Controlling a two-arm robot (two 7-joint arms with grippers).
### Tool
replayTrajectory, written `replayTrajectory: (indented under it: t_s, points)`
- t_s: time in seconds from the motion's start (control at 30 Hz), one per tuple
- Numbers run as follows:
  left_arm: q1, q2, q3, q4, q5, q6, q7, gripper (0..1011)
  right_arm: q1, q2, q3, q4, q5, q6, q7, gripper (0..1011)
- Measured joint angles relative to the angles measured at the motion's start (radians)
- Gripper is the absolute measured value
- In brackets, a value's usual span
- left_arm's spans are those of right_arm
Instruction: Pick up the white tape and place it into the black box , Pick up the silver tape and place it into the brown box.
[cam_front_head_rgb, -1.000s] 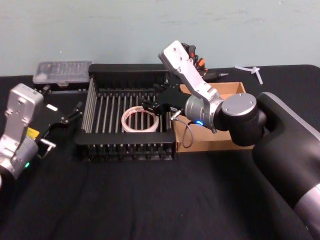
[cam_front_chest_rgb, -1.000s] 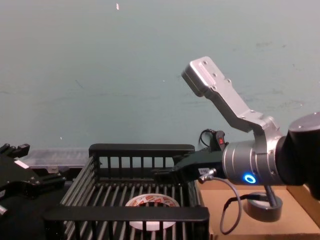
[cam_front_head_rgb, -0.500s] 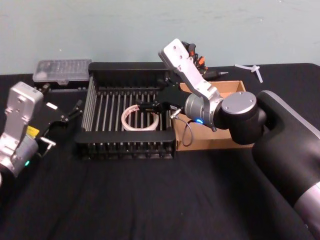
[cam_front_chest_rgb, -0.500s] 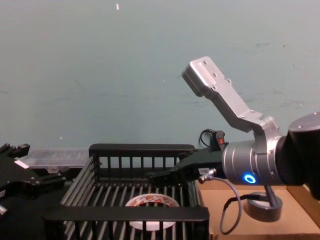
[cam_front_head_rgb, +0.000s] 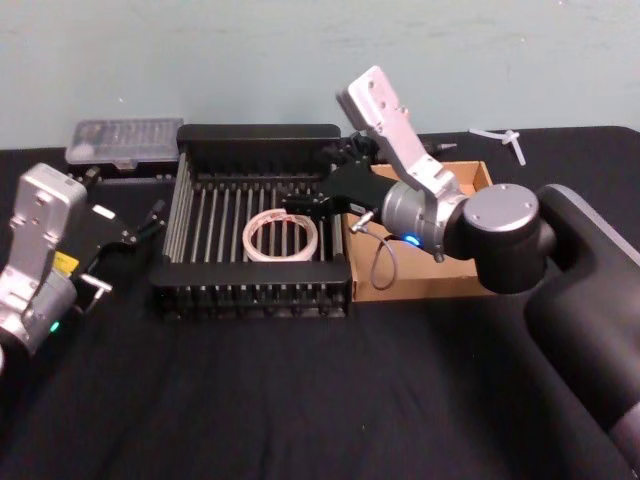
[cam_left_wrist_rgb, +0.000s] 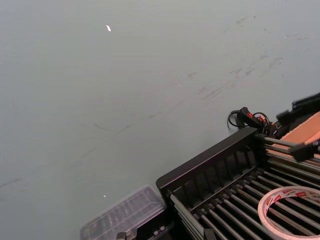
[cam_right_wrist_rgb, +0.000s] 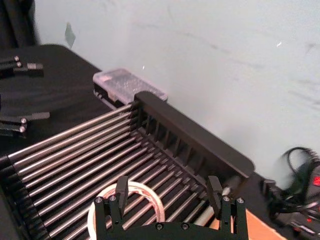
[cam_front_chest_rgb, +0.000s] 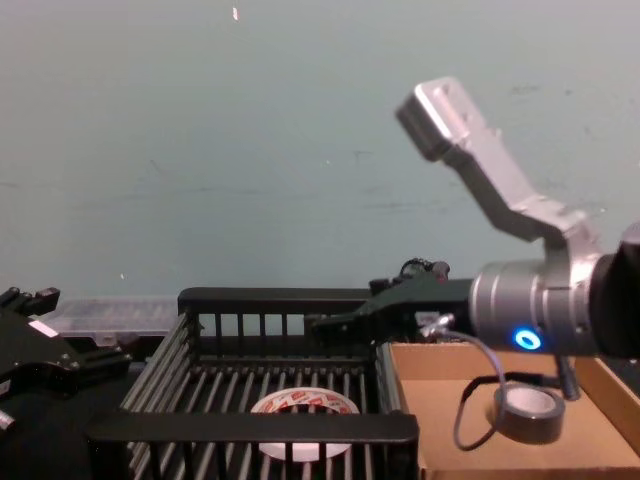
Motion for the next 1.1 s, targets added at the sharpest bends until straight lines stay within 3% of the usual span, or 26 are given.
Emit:
replayTrajectory:
  t_s: [0.47, 0.8, 1.1]
  points:
    - [0.000, 0.000, 0.000, 0.000, 0.000, 0.000, 0.000, 1001, -0.140, 0.080, 0.096, -0.192, 0.009, -0.010, -0.076, 1002]
    - [0.000, 0.000, 0.000, 0.000, 0.000, 0.000, 0.000, 1001, -0.250, 0.112, 0.177, -0.266, 0.013, -0.041, -0.131, 1002]
    - [0.000, 0.000, 0.000, 0.000, 0.000, 0.000, 0.000, 1001, -0.328, 0.126, 0.235, -0.294, -0.013, -0.084, -0.181, 1002]
